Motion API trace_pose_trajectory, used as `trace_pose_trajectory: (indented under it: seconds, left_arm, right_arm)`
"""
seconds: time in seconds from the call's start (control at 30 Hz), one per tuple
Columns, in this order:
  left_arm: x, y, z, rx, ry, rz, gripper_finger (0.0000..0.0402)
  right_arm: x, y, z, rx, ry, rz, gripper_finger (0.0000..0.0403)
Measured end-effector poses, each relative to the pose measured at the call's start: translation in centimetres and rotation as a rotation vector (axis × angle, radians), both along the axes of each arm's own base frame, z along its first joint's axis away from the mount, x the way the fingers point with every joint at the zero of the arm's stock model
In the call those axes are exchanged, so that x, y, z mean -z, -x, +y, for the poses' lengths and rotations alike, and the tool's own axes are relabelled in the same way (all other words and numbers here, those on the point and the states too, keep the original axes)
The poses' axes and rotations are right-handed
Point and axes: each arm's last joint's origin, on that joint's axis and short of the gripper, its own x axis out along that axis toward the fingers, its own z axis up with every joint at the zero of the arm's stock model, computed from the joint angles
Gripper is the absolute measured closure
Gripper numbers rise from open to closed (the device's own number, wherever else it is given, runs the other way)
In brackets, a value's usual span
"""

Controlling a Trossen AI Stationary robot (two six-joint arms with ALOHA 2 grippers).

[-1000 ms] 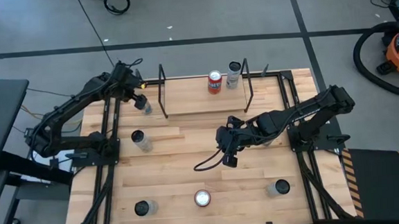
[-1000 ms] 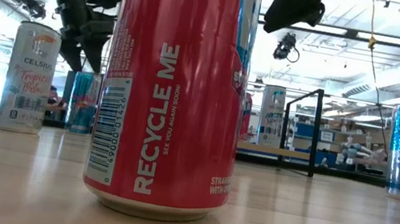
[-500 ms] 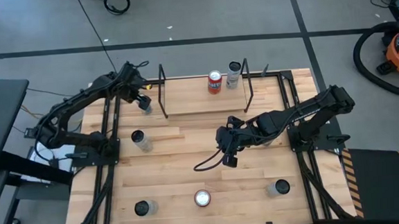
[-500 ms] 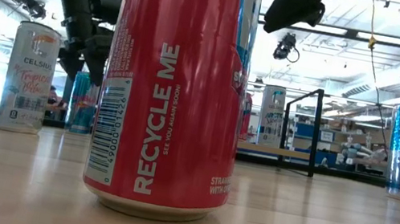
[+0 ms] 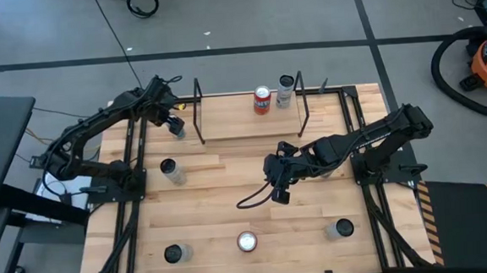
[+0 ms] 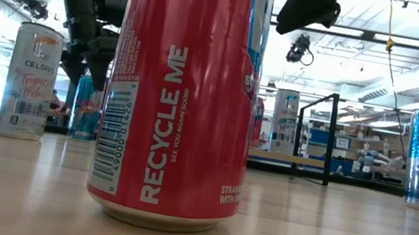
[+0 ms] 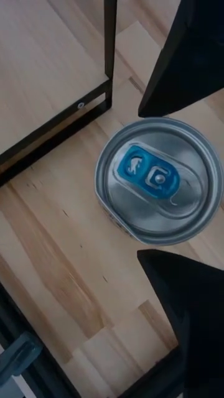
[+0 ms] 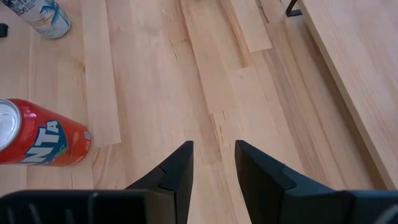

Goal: Place canned beverage on shelf
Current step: Put the top blue soda can on the shelf

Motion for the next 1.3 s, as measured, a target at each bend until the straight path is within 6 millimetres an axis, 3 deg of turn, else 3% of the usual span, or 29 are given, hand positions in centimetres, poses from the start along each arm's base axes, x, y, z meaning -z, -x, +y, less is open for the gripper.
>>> trace_pose_trajectory:
  seconds: [0.47,1.3]
  left_arm:
    - [0.0,0.0,0.0,-0.009,0.000,0.000,0.0167]
    - [-1.1,-0.6,-1.3,0.030,-0.010,-0.024,0.0165]
  right_arm:
    - [0.0,0.0,0.0,0.000,0.000,0.000,0.0276]
    - [0.0,0.0,0.0,0.000,0.000,0.000,0.0276]
